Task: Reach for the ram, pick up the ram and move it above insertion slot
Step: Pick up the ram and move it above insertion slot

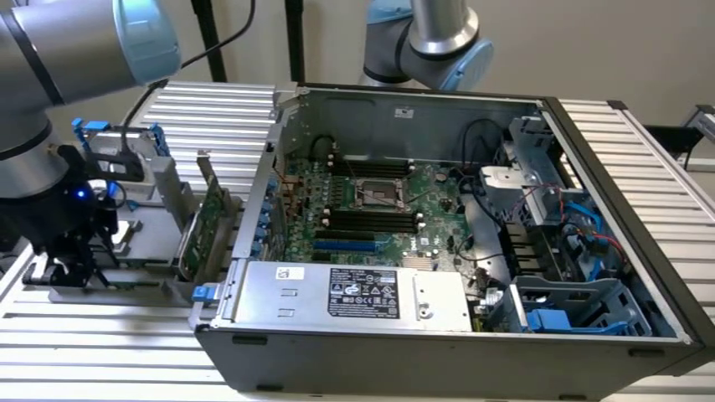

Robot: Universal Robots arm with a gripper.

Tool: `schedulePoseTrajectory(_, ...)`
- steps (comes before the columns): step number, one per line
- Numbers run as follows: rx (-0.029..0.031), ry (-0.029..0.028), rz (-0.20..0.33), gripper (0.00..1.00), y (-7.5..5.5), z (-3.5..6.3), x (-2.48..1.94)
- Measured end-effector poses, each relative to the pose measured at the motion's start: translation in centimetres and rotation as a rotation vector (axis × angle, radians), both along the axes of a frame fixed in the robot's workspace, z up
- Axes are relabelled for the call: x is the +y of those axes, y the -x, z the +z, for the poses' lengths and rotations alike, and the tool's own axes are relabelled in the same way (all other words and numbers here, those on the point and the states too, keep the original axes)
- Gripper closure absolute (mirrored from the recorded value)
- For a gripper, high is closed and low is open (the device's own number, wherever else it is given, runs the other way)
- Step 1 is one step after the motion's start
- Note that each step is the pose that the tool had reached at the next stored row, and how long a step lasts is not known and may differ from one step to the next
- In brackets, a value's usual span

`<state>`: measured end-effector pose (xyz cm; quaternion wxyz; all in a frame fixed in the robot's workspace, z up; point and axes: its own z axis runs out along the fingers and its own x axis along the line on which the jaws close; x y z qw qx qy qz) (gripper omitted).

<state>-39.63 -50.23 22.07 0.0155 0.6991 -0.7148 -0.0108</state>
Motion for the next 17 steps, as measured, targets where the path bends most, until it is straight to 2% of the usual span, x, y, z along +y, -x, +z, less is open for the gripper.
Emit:
schedulePoseTrajectory(6,0.0,0.0,0.003,0.64,0.0,-1.09,0.0)
schedulePoseTrajectory(10,-0.0003,-0.0021,0.005,0.64,-0.1,-1.75,0.0)
schedulePoseTrajectory(13,-0.0002,-0.0069,0.007,0.64,-0.1,-2.03,-0.01)
schedulePoseTrajectory(17,-0.0003,-0.0193,0.015,0.64,-0.1,-2.15,0.0)
